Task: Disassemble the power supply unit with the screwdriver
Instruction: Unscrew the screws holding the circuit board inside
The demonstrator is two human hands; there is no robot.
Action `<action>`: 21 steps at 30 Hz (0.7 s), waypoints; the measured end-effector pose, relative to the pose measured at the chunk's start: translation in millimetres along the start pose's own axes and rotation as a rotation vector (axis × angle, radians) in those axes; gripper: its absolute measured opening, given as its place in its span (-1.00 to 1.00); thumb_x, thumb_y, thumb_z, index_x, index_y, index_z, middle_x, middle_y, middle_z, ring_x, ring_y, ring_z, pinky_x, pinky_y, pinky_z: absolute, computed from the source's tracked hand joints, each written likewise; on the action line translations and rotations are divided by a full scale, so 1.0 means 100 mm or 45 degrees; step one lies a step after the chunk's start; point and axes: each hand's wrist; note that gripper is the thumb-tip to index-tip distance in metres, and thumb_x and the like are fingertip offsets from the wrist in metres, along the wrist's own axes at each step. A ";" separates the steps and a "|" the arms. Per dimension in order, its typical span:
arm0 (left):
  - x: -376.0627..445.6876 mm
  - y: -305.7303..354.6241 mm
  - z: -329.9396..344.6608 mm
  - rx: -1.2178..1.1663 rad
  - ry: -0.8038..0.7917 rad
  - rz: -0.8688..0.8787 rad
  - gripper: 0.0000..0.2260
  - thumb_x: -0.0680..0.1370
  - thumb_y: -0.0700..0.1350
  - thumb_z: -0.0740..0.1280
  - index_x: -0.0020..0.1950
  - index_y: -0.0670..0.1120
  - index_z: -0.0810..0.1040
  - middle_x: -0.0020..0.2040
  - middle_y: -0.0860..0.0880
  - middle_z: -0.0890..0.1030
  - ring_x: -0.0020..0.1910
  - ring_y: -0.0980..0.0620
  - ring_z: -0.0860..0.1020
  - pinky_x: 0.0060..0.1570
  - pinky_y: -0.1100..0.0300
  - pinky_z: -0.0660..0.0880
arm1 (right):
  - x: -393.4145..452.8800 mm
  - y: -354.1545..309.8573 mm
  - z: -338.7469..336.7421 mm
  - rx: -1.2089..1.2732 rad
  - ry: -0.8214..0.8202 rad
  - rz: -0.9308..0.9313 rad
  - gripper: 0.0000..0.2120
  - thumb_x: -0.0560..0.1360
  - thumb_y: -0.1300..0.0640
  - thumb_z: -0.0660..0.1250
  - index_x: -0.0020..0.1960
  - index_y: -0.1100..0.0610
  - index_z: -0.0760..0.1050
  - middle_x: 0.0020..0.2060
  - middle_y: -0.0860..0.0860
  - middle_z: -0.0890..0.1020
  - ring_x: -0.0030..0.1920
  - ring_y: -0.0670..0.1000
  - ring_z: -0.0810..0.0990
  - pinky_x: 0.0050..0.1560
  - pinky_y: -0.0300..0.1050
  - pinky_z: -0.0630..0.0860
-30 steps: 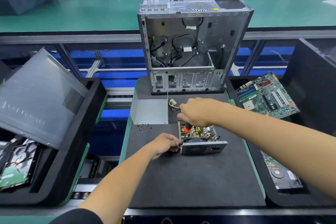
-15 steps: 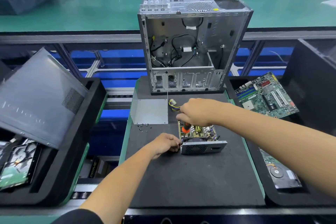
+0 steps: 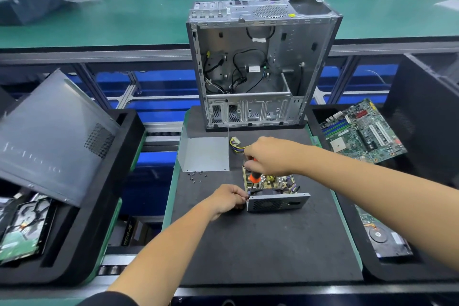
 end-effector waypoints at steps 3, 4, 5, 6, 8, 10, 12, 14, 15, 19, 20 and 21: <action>0.01 -0.03 -0.01 -0.019 -0.016 0.008 -0.86 0.53 -0.36 0.30 -0.06 -0.14 0.57 -0.23 -0.03 0.58 -0.27 0.13 0.51 -0.28 0.45 0.45 | -0.01 0.00 0.02 0.053 0.060 -0.038 -0.75 0.59 0.04 0.17 -0.12 0.19 0.48 -0.18 0.14 0.59 -0.16 0.18 0.54 -0.23 -0.05 0.44; 0.01 -0.03 -0.01 -0.020 -0.019 0.012 -0.85 0.52 -0.37 0.31 -0.07 -0.14 0.57 -0.23 -0.03 0.59 -0.26 0.13 0.51 -0.26 0.44 0.45 | -0.02 0.01 0.02 0.061 0.075 -0.040 -0.75 0.58 0.05 0.18 -0.12 0.20 0.48 -0.20 0.12 0.58 -0.15 0.18 0.55 -0.23 -0.05 0.44; 0.01 -0.04 -0.02 -0.021 -0.022 0.014 -0.85 0.52 -0.37 0.31 -0.08 -0.13 0.58 -0.22 -0.03 0.60 -0.26 0.13 0.52 -0.25 0.43 0.45 | -0.03 0.01 0.03 0.068 0.090 -0.045 -0.76 0.58 0.05 0.18 -0.14 0.19 0.46 -0.22 0.12 0.57 -0.15 0.19 0.55 -0.22 -0.04 0.44; 0.01 -0.04 -0.03 -0.021 -0.026 0.015 -0.84 0.52 -0.37 0.31 -0.09 -0.12 0.59 -0.22 -0.03 0.61 -0.26 0.14 0.52 -0.25 0.42 0.45 | -0.04 0.02 0.03 0.074 0.100 -0.042 -0.76 0.58 0.06 0.18 -0.15 0.20 0.46 -0.22 0.13 0.57 -0.15 0.19 0.55 -0.21 -0.02 0.46; 0.02 -0.05 -0.04 -0.016 -0.031 0.016 -0.81 0.51 -0.38 0.31 -0.10 -0.10 0.59 -0.22 -0.03 0.61 -0.25 0.14 0.53 -0.24 0.43 0.45 | -0.05 0.03 0.03 0.098 0.111 -0.037 -0.75 0.57 0.07 0.18 -0.15 0.22 0.48 -0.22 0.15 0.60 -0.16 0.20 0.55 -0.17 0.03 0.50; 0.01 -0.05 -0.04 -0.006 -0.034 0.021 -0.79 0.50 -0.39 0.30 -0.11 -0.08 0.59 -0.22 -0.05 0.60 -0.25 0.14 0.54 -0.21 0.43 0.46 | -0.06 0.04 0.04 0.124 0.116 -0.026 -0.75 0.57 0.07 0.18 -0.14 0.22 0.50 -0.22 0.15 0.60 -0.16 0.19 0.54 -0.17 0.02 0.50; 0.00 -0.07 -0.04 0.010 -0.026 0.037 -0.76 0.50 -0.40 0.27 -0.11 -0.07 0.59 -0.22 -0.06 0.59 -0.25 0.16 0.54 -0.19 0.45 0.46 | -0.06 0.05 0.04 0.153 0.125 0.003 -0.75 0.57 0.06 0.18 -0.12 0.20 0.52 -0.21 0.14 0.61 -0.16 0.17 0.54 -0.20 -0.01 0.47; -0.01 -0.07 -0.03 0.025 -0.013 0.057 -0.76 0.50 -0.40 0.26 -0.10 -0.07 0.58 -0.22 -0.07 0.57 -0.26 0.16 0.52 -0.17 0.44 0.45 | -0.06 0.06 0.04 0.180 0.133 0.022 -0.75 0.56 0.06 0.18 -0.13 0.19 0.53 -0.21 0.13 0.63 -0.17 0.16 0.54 -0.20 -0.02 0.48; -0.02 -0.07 -0.03 0.026 -0.012 0.066 -0.76 0.51 -0.40 0.25 -0.09 -0.08 0.57 -0.22 -0.08 0.56 -0.26 0.15 0.51 -0.16 0.42 0.44 | -0.05 0.06 0.04 0.184 0.131 0.023 -0.76 0.56 0.06 0.18 -0.13 0.19 0.53 -0.20 0.12 0.63 -0.15 0.16 0.55 -0.17 0.00 0.51; -0.06 -0.06 -0.01 0.027 0.002 0.094 -0.75 0.51 -0.42 0.22 -0.10 -0.08 0.54 -0.25 -0.05 0.55 -0.28 0.17 0.49 -0.20 0.45 0.44 | -0.05 0.07 0.04 0.175 0.107 0.022 -0.76 0.56 0.05 0.19 -0.12 0.18 0.52 -0.19 0.12 0.61 -0.13 0.16 0.56 -0.11 0.08 0.53; -0.07 -0.06 -0.01 0.024 0.006 0.098 -0.75 0.51 -0.43 0.21 -0.09 -0.09 0.53 -0.26 -0.05 0.55 -0.28 0.18 0.49 -0.21 0.47 0.44 | -0.05 0.07 0.03 0.172 0.104 0.023 -0.76 0.56 0.05 0.19 -0.12 0.18 0.52 -0.19 0.12 0.61 -0.14 0.16 0.56 -0.10 0.09 0.54; -0.07 -0.06 -0.01 0.020 0.007 0.101 -0.76 0.51 -0.43 0.20 -0.08 -0.11 0.52 -0.26 -0.04 0.54 -0.29 0.18 0.49 -0.22 0.47 0.44 | -0.05 0.07 0.03 0.169 0.105 0.021 -0.76 0.56 0.05 0.19 -0.12 0.18 0.52 -0.19 0.12 0.61 -0.14 0.16 0.56 -0.10 0.09 0.54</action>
Point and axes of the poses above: each hand's wrist, its own x-axis towards the middle knuckle, its own z-axis out of the palm, y = z × x
